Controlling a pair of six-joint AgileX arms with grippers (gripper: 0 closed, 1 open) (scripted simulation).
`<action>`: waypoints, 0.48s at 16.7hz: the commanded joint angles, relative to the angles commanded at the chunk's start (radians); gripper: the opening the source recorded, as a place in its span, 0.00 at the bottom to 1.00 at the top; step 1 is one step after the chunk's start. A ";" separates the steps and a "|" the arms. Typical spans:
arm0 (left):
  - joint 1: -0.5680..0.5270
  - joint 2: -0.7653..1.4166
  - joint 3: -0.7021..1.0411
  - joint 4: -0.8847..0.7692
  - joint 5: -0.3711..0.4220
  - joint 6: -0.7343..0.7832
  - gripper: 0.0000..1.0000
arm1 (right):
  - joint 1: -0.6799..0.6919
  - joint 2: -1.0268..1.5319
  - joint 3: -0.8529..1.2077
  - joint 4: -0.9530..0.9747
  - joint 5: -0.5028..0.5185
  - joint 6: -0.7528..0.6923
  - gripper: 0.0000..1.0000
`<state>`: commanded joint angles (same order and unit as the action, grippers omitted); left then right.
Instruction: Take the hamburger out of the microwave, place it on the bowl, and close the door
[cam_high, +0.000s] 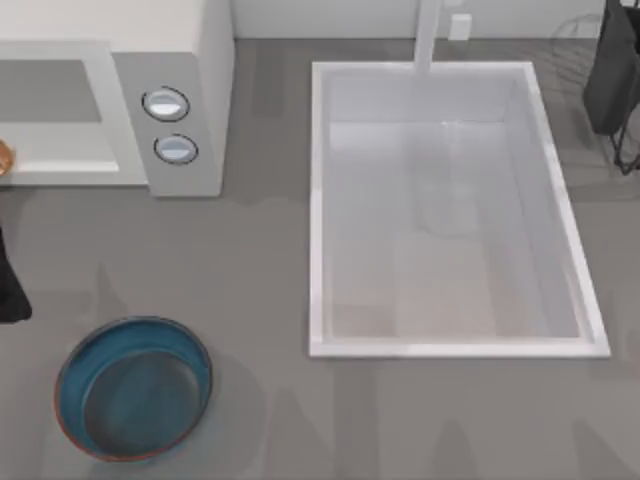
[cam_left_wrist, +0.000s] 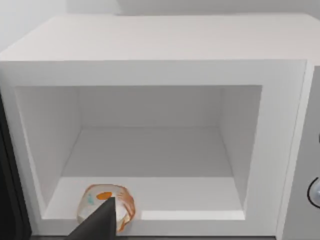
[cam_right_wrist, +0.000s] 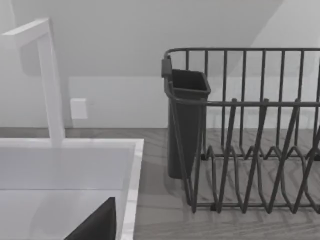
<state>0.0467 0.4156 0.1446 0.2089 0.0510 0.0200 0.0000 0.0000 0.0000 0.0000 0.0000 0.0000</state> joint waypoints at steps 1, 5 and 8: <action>0.009 0.083 0.029 0.042 0.010 0.004 1.00 | 0.000 0.000 0.000 0.000 0.000 0.000 1.00; 0.052 0.461 0.160 0.231 0.056 0.022 1.00 | 0.000 0.000 0.000 0.000 0.000 0.000 1.00; 0.086 0.770 0.267 0.386 0.094 0.037 1.00 | 0.000 0.000 0.000 0.000 0.000 0.000 1.00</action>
<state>0.1329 1.1854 0.4120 0.5951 0.1453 0.0571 0.0000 0.0000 0.0000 0.0000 0.0000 0.0000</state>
